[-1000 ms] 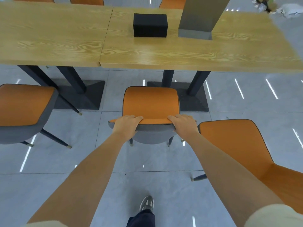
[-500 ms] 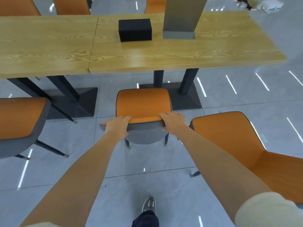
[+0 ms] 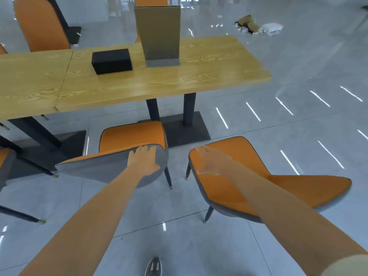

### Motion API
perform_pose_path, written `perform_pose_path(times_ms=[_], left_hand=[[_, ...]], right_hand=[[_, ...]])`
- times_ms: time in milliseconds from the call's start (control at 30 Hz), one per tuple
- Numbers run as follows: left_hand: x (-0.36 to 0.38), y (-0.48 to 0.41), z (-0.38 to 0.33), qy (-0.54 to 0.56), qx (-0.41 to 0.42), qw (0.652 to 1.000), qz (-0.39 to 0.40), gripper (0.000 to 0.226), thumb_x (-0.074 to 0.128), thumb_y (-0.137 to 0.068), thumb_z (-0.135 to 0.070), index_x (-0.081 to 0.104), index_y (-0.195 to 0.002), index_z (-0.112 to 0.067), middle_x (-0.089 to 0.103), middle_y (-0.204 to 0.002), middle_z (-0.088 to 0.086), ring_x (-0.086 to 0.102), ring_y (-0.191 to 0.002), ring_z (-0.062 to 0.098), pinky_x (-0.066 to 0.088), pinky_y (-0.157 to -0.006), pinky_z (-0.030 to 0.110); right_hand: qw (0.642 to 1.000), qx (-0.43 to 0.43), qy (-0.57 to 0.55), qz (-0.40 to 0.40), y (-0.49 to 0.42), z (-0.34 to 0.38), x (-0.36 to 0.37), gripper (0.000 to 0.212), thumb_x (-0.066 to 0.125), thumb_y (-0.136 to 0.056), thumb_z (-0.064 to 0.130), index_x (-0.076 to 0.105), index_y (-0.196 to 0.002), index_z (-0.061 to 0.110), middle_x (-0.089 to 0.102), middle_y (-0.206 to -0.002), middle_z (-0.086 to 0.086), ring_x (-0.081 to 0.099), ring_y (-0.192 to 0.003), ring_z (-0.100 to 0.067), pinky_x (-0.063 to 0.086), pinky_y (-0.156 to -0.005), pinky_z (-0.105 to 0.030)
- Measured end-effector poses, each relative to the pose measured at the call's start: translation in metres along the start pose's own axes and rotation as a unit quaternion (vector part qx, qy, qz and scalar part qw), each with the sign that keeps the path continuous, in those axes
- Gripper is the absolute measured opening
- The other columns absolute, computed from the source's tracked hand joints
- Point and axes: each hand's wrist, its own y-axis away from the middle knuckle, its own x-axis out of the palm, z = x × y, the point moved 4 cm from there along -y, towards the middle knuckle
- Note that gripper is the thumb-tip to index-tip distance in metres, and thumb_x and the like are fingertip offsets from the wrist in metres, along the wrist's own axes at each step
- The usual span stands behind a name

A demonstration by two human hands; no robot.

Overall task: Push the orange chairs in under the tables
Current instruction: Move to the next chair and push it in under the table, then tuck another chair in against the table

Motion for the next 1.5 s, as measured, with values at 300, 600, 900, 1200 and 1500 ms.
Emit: perform_pose_path(times_ms=[300,600,900,1200,1500], left_hand=[[0.06,0.056,-0.239,0.149,-0.05,0.987,0.028,0.073,0.044,-0.092,-0.051,0.019,-0.147,-0.011,0.027,-0.154,0.011,0.027,-0.141,0.028,0.026,-0.112,0.048],[0.063,0.107,-0.395,0.235,0.03,0.97,0.053,0.085,0.054,-0.083,-0.061,0.019,-0.148,-0.018,0.027,-0.155,0.004,0.03,-0.14,0.025,0.029,-0.111,0.041],[0.09,0.092,-0.4,0.073,0.007,0.997,0.003,0.067,0.057,-0.082,-0.007,0.032,-0.141,-0.024,0.053,-0.129,0.005,0.052,-0.116,0.028,0.043,-0.089,0.038],[0.093,0.078,-0.395,0.062,0.03,0.996,-0.05,0.047,0.055,-0.081,-0.007,0.048,-0.125,-0.023,0.063,-0.108,0.004,0.06,-0.096,0.028,0.046,-0.069,0.036],[0.085,0.054,-0.391,0.054,0.044,0.996,-0.065,0.058,0.055,-0.083,-0.003,0.04,-0.136,-0.023,0.061,-0.11,0.006,0.059,-0.099,0.027,0.051,-0.076,0.038]], right_hand=[[0.999,-0.01,0.049,0.007,0.131,-0.204,0.016,0.083,0.045,-0.092,0.052,0.0,-0.15,0.013,0.001,-0.16,-0.011,0.005,-0.148,-0.028,0.016,-0.119,-0.047],[0.996,-0.022,-0.04,0.077,0.217,-0.305,0.009,0.099,0.073,-0.075,0.047,0.012,-0.15,0.022,0.025,-0.156,-0.004,0.027,-0.141,-0.027,0.028,-0.113,-0.044],[0.989,-0.054,0.131,0.027,0.205,-0.323,0.04,0.072,0.073,-0.077,0.027,0.034,-0.138,0.022,0.046,-0.137,-0.005,0.042,-0.127,-0.027,0.034,-0.104,-0.042],[0.984,-0.059,0.161,-0.038,0.174,-0.332,0.044,0.021,0.049,-0.09,0.011,0.049,-0.111,0.015,0.061,-0.102,-0.008,0.058,-0.093,-0.03,0.04,-0.083,-0.042],[0.978,-0.053,0.187,-0.08,0.154,-0.338,0.034,0.023,0.046,-0.091,0.008,0.051,-0.113,0.014,0.062,-0.1,-0.009,0.059,-0.092,-0.032,0.043,-0.083,-0.041]])
